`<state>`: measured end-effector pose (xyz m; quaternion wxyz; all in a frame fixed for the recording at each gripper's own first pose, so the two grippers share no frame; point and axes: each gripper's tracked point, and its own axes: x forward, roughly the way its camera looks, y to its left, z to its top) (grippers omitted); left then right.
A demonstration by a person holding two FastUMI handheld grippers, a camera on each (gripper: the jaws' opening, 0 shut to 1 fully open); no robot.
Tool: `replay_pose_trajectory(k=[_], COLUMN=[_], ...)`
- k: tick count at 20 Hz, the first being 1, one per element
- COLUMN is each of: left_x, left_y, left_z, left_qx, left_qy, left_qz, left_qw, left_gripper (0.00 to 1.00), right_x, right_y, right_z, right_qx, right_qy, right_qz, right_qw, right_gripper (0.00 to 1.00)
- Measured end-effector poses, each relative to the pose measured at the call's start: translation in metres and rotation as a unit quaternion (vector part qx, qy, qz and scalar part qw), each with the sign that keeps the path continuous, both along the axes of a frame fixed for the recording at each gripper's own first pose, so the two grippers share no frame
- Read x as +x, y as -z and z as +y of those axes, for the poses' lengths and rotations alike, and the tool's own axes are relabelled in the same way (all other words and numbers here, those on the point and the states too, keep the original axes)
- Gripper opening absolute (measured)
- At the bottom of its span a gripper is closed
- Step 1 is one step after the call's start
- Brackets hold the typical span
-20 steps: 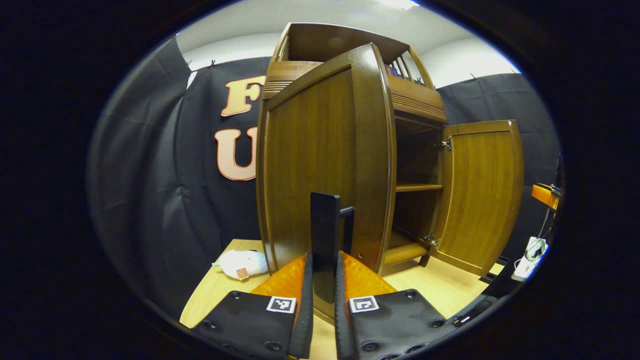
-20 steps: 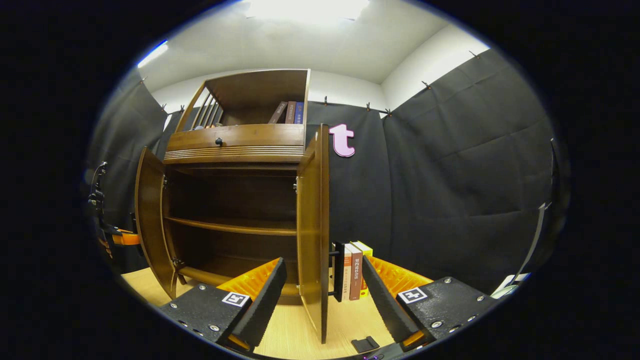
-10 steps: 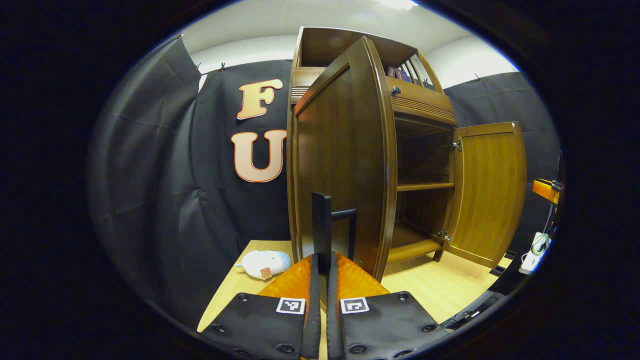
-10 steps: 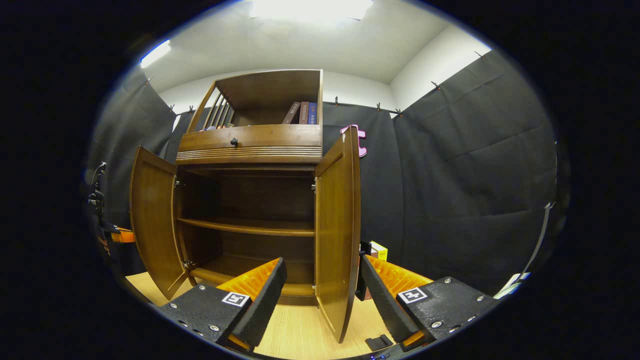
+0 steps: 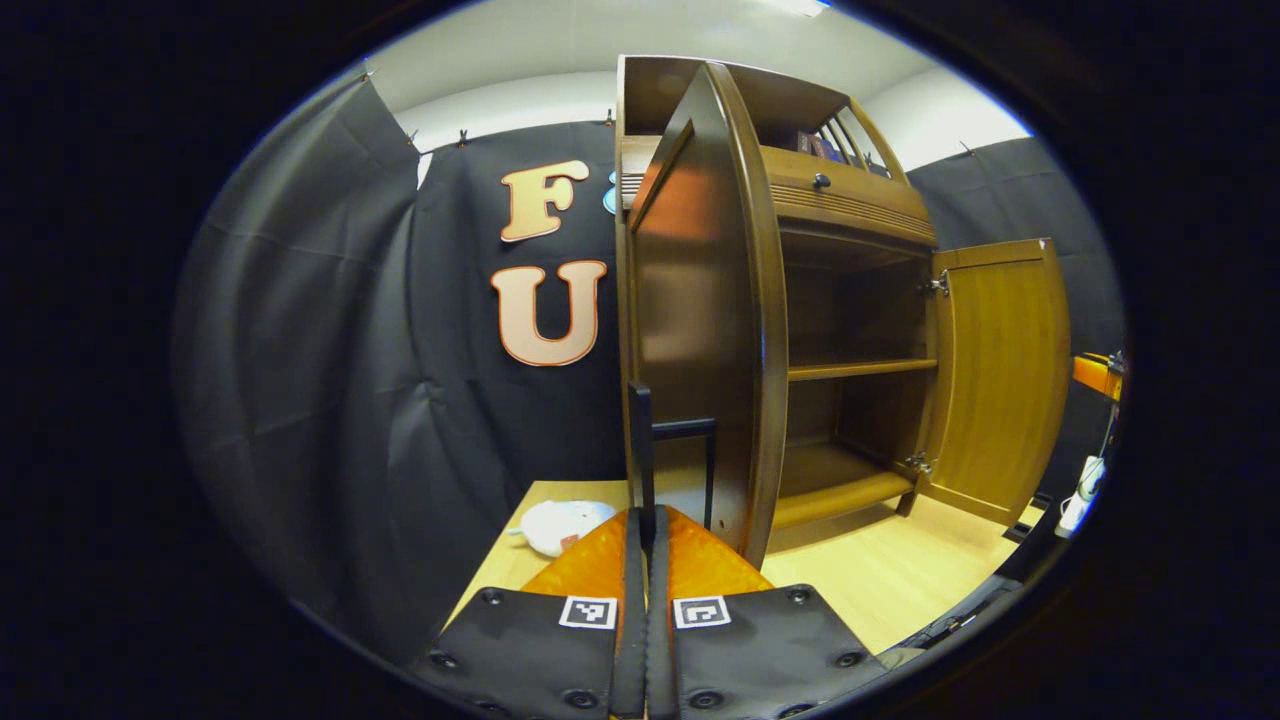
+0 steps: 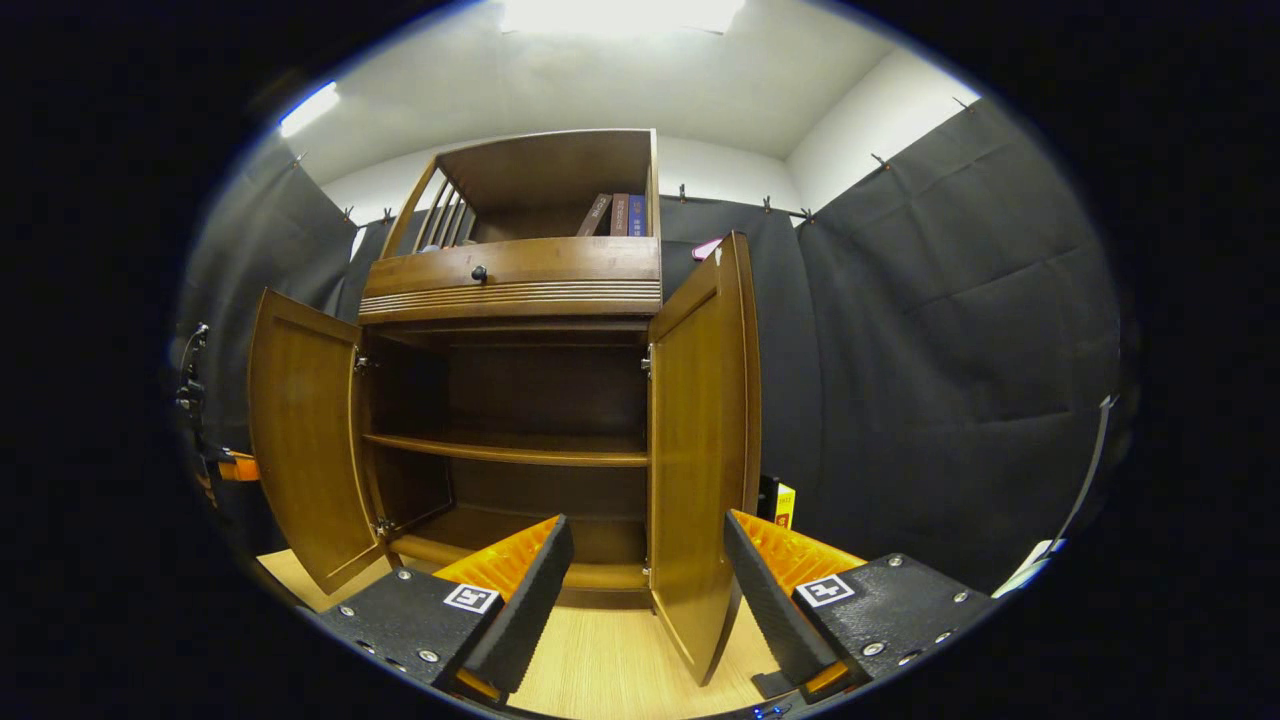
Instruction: Open the right door of the double-door shoe cabinet with the right hand, and open the left door with the left hand.
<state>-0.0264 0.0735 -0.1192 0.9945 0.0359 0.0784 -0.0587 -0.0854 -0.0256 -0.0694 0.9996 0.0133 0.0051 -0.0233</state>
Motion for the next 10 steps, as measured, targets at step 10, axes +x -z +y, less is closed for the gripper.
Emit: replay_pose_trajectory(k=[10], left_x=[0.002], left_y=[-0.002], left_z=[0.022], left_qx=[-0.024], left_qy=[0.006], left_qz=[0.003], left_qw=[1.0], left_gripper=[0.07], right_x=[0.022], right_y=[0.011], right_z=[0.022], right_qx=[0.003], right_qy=[-0.016], right_qz=[0.011], right_qw=[1.0], right_gripper=[0.92])
